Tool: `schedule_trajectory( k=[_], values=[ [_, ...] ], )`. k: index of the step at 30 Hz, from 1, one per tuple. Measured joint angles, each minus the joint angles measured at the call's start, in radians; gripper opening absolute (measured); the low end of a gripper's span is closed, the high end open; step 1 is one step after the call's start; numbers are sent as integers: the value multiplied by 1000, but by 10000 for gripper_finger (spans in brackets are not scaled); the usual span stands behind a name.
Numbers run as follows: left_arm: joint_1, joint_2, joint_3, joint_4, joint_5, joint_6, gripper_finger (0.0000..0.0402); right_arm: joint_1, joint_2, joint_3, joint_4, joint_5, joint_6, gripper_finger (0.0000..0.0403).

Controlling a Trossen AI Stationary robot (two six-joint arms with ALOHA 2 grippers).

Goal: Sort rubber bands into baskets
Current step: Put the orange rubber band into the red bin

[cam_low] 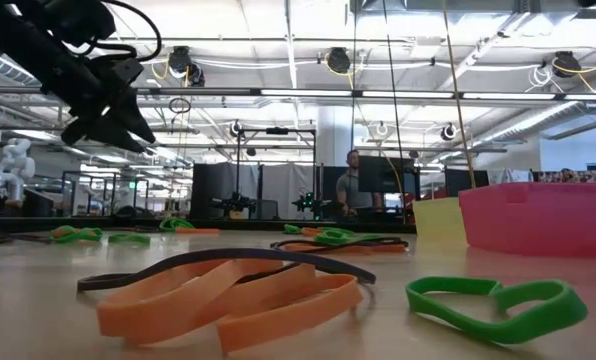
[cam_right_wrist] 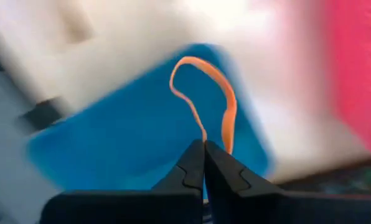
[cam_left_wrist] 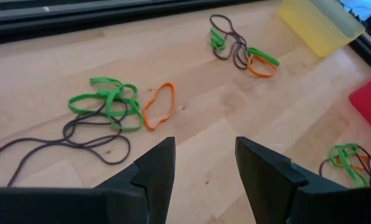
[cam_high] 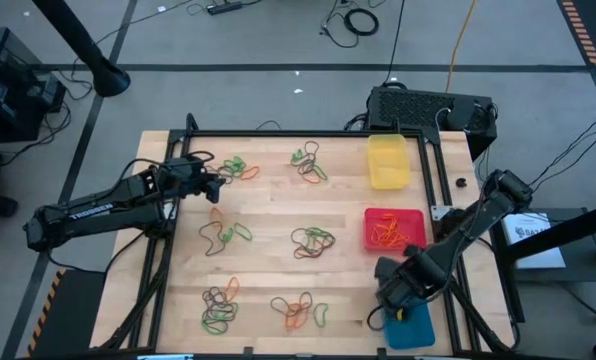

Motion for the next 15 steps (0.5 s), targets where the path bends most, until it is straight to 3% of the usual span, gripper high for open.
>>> schedule_trajectory(
  k=[7,11,15],
  values=[
    [0,19,0,30,3,-10,175,-59,0,0,-219,261,120,0],
    [0,26,0,25,24,-10,175,-128,0,0,-234,330,66,0],
    [0,30,0,25,27,-10,175,-205,0,-1,-233,339,-89,0]
  ],
)
